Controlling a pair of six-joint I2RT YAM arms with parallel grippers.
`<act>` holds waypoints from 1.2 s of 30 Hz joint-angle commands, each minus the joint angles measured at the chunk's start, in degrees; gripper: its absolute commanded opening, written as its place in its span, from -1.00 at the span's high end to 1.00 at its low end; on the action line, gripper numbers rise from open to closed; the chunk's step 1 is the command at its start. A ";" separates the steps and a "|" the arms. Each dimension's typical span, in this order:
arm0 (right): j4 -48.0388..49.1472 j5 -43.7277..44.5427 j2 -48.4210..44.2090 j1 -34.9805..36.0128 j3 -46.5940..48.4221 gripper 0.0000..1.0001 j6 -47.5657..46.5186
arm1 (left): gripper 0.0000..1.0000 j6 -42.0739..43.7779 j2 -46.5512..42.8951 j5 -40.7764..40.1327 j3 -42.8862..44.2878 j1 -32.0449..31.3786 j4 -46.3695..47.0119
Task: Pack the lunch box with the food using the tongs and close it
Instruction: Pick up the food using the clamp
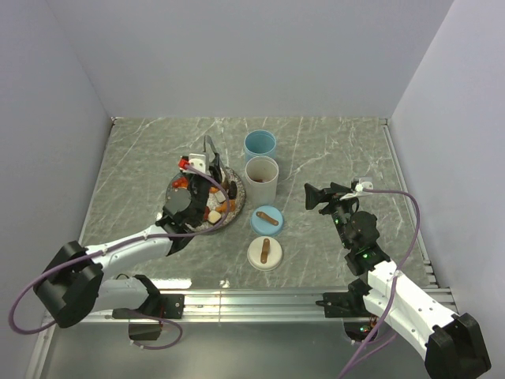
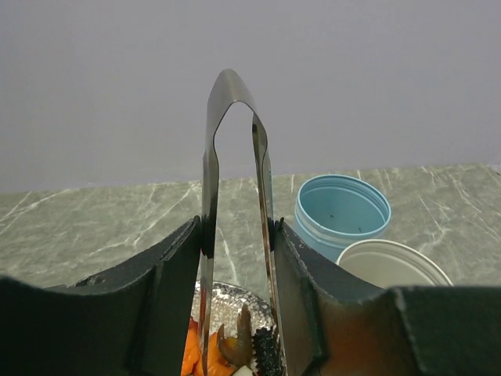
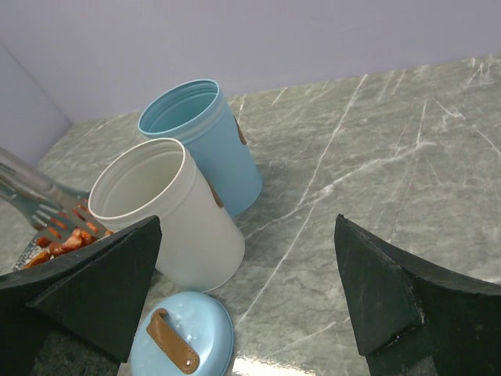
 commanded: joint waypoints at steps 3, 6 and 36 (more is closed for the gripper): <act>3.04 -0.27 -0.39 -0.36 0.30 -0.96 -0.87 | 0.05 -1.40 3.84 -1.10 -0.50 1.08 9.73; 3.05 -0.27 -0.13 -0.36 0.39 -0.96 -0.78 | 0.05 -1.66 5.42 -2.07 -0.67 1.26 10.17; 2.43 -0.27 -1.09 -0.36 0.30 -0.96 -0.87 | 0.22 -8.08 9.03 3.64 -2.44 4.68 10.62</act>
